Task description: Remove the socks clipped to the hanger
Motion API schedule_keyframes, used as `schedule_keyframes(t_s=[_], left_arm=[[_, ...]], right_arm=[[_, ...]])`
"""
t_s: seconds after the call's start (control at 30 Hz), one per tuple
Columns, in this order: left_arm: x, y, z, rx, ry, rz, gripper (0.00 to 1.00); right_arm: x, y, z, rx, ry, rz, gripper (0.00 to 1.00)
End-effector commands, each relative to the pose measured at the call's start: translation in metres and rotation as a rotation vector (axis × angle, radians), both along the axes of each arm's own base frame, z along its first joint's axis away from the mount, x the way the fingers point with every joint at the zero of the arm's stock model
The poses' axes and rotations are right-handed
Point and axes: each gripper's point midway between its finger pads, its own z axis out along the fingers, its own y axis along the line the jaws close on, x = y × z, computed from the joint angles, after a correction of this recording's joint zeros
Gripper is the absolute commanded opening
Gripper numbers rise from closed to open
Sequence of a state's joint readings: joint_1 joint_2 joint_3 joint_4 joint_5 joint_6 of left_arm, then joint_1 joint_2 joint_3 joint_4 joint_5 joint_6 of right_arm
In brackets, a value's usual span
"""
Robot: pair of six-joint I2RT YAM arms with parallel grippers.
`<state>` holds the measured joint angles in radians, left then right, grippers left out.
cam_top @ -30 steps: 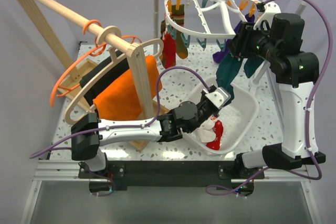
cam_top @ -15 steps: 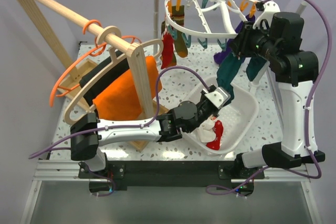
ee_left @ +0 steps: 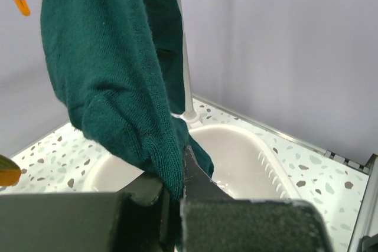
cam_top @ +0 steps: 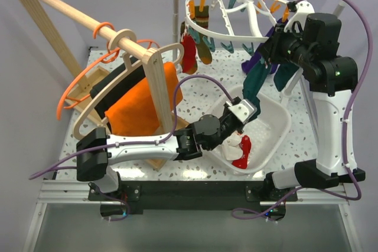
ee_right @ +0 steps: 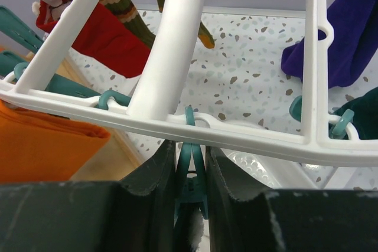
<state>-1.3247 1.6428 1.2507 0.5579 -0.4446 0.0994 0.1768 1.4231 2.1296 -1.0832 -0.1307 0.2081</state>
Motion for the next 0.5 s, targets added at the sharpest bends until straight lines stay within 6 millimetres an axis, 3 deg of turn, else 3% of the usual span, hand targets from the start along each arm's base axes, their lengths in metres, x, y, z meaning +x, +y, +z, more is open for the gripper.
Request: schedule_keyframes(t_s=[0.0,0.23,0.4,0.43,0.47], left_arm=[[-0.008,0.014,0.017,-0.060,0.024,-0.012,0.00],[-0.012,0.020,-0.020,0.011,0.113,-0.016,0.00],[-0.014,0.020,-0.015,-0.015,0.123,-0.026,0.00],[-0.014,0.019,-0.012,-0.019,0.119,-0.029,0.00],[-0.014,0.017,-0.009,-0.023,0.117,-0.032,0.00]], right_arm=[[0.000,0.002,0.020,0.015,-0.071,0.008,0.00],[-0.001,0.002,0.018,0.020,-0.066,0.006,0.00],[-0.002,0.002,0.022,0.033,-0.081,0.001,0.00],[-0.005,0.004,0.024,0.041,-0.089,0.010,0.04],[-0.004,0.005,0.025,0.048,-0.095,0.018,0.22]])
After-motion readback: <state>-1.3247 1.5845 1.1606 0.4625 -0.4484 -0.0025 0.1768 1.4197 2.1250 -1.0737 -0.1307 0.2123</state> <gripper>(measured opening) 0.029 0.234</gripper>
